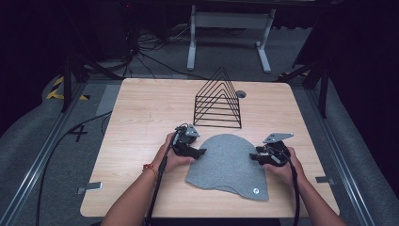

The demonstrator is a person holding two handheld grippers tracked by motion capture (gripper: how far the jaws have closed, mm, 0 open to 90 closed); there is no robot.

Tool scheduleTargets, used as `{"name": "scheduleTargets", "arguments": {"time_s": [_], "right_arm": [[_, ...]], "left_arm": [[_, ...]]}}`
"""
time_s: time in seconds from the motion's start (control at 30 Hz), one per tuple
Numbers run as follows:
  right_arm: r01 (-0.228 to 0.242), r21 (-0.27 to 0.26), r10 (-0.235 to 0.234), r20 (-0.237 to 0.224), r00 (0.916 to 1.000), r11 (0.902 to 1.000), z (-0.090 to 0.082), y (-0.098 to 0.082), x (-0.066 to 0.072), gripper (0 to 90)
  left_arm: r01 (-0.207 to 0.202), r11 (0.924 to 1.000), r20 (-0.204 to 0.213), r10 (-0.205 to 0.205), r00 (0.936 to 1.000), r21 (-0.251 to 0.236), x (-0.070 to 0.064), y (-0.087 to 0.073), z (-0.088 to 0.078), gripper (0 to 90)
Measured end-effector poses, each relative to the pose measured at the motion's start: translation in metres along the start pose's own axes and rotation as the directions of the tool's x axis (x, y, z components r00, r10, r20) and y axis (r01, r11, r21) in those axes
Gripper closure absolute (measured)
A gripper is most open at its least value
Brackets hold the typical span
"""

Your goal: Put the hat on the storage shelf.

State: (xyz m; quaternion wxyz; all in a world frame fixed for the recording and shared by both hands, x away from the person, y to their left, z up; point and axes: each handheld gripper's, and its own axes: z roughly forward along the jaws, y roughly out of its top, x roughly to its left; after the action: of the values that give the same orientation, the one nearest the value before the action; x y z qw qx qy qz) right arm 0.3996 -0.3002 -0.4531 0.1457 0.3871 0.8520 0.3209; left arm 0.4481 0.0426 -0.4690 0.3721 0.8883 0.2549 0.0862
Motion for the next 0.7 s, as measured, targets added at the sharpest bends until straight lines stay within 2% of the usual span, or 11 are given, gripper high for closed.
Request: {"name": "scheduleTargets", "arguments": {"time_s": [0.03,0.1,0.13,0.2,0.3,0.4,0.5,0.6,0.7], "right_arm": [[0.002,-0.001,-0.002,-0.004,1.0,1.0,0.0,0.0,0.0,60.7],[-0.001,-0.006,0.0,-0.011,0.9999,1.0,0.0,0.0,0.001,68.4],[-0.005,-0.011,0.005,-0.021,0.9998,0.9999,0.001,0.0,0.001,71.2],[-0.025,-0.016,0.025,-0.038,0.999,0.9996,0.001,0.0,0.0,77.4],[-0.041,-0.031,0.039,-0.058,0.9975,0.9987,0.002,-0.002,-0.001,82.8],[-0.055,-0.041,0.052,-0.068,0.9963,0.9976,0.003,-0.002,-0.003,84.4],[-0.048,-0.047,0.045,-0.062,0.9971,0.9977,0.002,-0.002,-0.002,85.2],[-0.041,-0.073,0.037,-0.055,0.9978,0.9965,-0.002,0.0,0.0,85.4],[-0.03,-0.108,0.024,-0.051,0.9984,0.9937,-0.01,0.004,0.0,85.5]], "left_arm": [[-0.012,0.9999,0.007,0.012,0.9999,0.004,0.0,0.001,-0.001,36.4],[-0.002,1.0,0.032,0.002,0.9995,-0.002,-0.003,0.0,-0.002,48.3],[-0.019,0.9998,0.045,0.019,0.9988,0.005,-0.003,0.001,-0.003,55.1],[0.015,0.9998,0.08,-0.014,0.9967,-0.013,-0.004,0.0,-0.002,67.7],[0.03,0.9993,0.112,-0.027,0.9933,-0.023,-0.001,-0.002,-0.001,83.0],[0.045,0.9987,0.13,-0.041,0.9907,-0.024,0.002,-0.002,-0.001,85.9],[0.045,0.9988,0.118,-0.043,0.9921,-0.018,0.0,-0.001,-0.001,86.4],[0.072,0.9953,0.117,-0.064,0.991,-0.065,0.002,-0.001,-0.004,86.5],[0.065,0.9925,0.102,-0.054,0.9933,-0.104,0.001,0.002,-0.01,86.6]]}}
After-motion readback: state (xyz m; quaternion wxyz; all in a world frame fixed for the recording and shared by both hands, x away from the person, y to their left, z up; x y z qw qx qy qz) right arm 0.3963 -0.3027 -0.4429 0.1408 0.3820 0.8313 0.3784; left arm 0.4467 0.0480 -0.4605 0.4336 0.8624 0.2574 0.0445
